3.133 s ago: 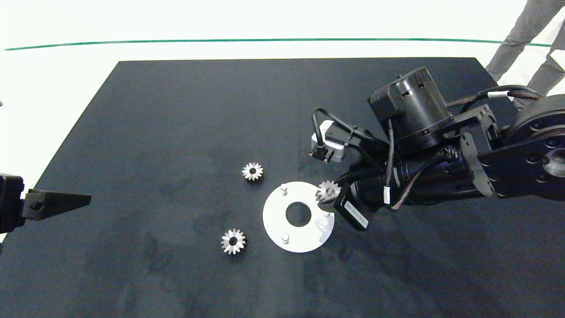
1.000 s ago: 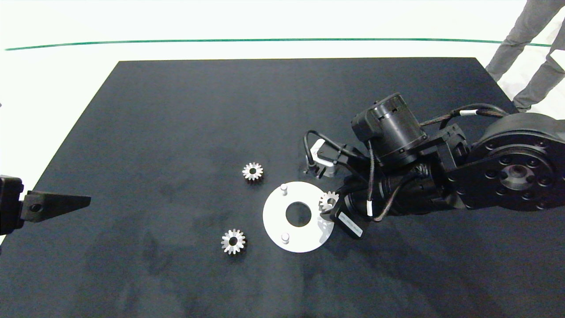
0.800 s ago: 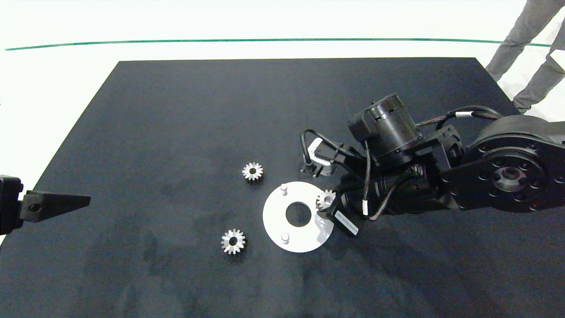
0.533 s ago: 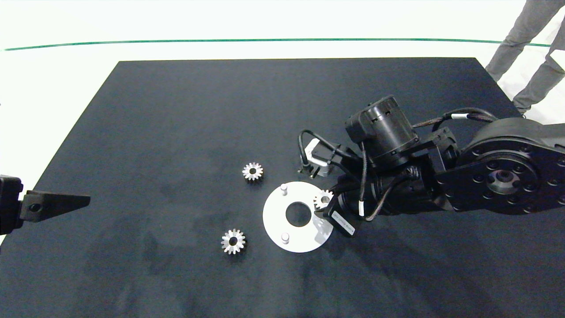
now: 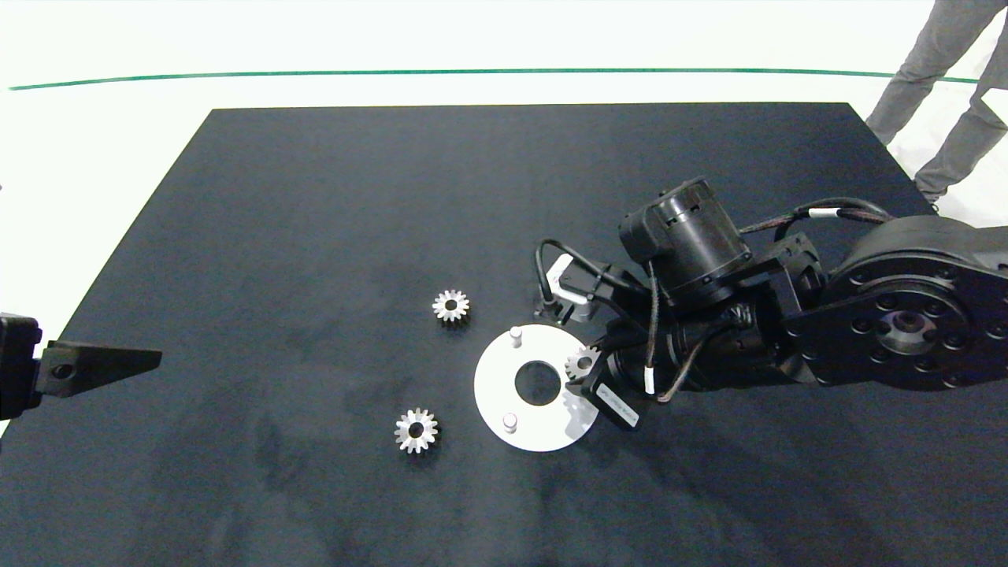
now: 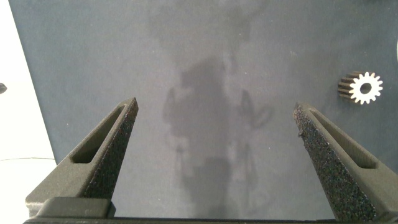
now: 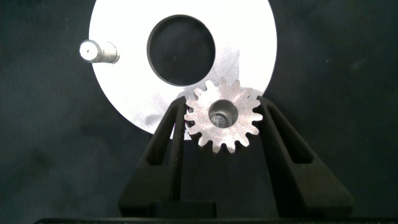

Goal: Install three planetary gears onto the carrier pins

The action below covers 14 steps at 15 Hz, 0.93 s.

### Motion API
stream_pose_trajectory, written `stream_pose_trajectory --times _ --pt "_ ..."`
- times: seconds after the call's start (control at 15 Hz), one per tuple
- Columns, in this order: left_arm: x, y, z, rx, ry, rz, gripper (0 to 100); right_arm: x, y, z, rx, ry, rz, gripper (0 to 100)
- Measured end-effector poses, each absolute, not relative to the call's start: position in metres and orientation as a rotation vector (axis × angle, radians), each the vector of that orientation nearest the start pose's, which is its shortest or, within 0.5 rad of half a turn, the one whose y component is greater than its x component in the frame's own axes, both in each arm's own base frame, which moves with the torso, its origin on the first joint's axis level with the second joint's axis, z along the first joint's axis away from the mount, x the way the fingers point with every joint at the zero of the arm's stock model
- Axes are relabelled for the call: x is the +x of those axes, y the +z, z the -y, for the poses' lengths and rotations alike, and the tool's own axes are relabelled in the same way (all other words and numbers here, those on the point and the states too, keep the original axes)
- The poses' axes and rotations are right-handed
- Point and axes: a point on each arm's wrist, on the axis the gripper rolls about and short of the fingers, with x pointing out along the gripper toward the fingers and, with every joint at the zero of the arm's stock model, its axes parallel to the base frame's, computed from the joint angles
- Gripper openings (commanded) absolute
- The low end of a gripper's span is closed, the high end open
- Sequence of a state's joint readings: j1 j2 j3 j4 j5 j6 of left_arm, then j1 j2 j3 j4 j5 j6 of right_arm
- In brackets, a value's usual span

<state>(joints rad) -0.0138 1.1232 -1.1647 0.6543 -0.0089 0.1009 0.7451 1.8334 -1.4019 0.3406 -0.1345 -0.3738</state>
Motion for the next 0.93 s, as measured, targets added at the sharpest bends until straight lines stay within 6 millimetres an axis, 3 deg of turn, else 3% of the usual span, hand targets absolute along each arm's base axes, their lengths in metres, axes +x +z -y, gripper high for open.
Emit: stream_pose_trajectory --times 0.33,0.93 --pt "0.125 0.294 0.002 0.101 -0.057 -0.613 100 0.25 0.216 -0.226 -0.676 0.713 -0.589 19" --pt "0.126 0.293 0.003 0.101 -0.058 -0.614 100 0.25 0.199 -0.227 -0.636 0.688 -0.466 19"
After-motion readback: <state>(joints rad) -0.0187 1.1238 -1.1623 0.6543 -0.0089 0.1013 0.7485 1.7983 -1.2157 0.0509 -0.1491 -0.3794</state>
